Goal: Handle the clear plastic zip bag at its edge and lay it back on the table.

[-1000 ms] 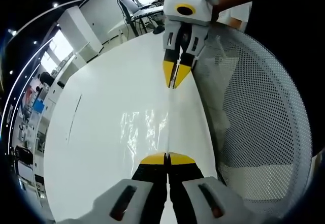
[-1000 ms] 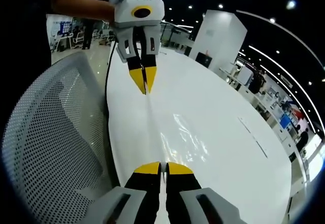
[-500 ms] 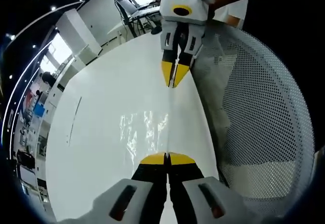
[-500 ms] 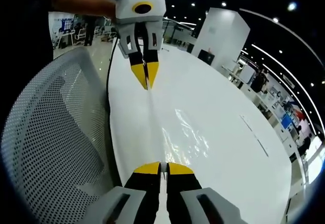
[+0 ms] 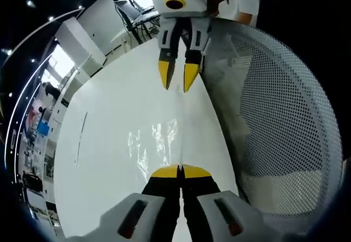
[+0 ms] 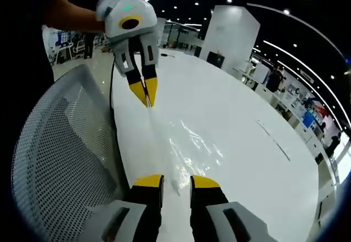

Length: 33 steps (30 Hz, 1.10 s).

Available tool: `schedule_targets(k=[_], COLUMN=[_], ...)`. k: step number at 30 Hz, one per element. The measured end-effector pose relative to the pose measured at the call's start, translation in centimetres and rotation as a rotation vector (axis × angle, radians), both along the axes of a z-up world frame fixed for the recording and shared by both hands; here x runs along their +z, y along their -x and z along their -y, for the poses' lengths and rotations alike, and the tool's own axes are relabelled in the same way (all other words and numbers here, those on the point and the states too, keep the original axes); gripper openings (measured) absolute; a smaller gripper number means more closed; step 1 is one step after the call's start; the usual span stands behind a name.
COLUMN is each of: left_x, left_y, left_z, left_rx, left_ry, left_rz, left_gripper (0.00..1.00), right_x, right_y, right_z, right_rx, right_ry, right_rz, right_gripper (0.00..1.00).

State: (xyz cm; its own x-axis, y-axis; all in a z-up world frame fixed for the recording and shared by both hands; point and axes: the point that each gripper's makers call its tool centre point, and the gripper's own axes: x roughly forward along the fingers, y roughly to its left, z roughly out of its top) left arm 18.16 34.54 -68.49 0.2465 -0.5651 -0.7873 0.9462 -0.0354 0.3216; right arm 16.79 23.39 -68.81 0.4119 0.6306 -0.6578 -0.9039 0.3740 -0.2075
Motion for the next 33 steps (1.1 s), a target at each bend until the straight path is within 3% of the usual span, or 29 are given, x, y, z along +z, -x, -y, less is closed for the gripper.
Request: schedule_targets(k=[2,11,18,21,33], left_x=[-0.1,-0.1,0.1,0.0,0.1], left_y=[0.0,0.0,0.1,0.1,0.2], left_z=[0.0,0.4,0.6,0.5,0.5], left_rx=[0.001,-0.016,-0.03,-0.039,-0.068], left_ry=[-0.002,-0.004,-0.01,-0.023,-0.052], left_rz=[0.003,0.015,0.03,0.046,0.083], left_gripper=[0.0,0.0,0.0,0.0,0.0], right_x=[0.3,2.1,1.3,0.6,0.6], right_y=[0.1,-0.6,-0.8,-0.8,-0.9], right_z=[-0.1,-1.3,-3.1,-3.6,-5.2], right_rx=[0.007,0.012,0.044,0.073,0.074], right_ry=[-0.003,-0.07,-0.059,-0.024,-0.076], right_rz=[-0.006,-0.011,-0.043,-0.024,-0.074], right_gripper=[0.24,0.23,0.2,0.18,0.15])
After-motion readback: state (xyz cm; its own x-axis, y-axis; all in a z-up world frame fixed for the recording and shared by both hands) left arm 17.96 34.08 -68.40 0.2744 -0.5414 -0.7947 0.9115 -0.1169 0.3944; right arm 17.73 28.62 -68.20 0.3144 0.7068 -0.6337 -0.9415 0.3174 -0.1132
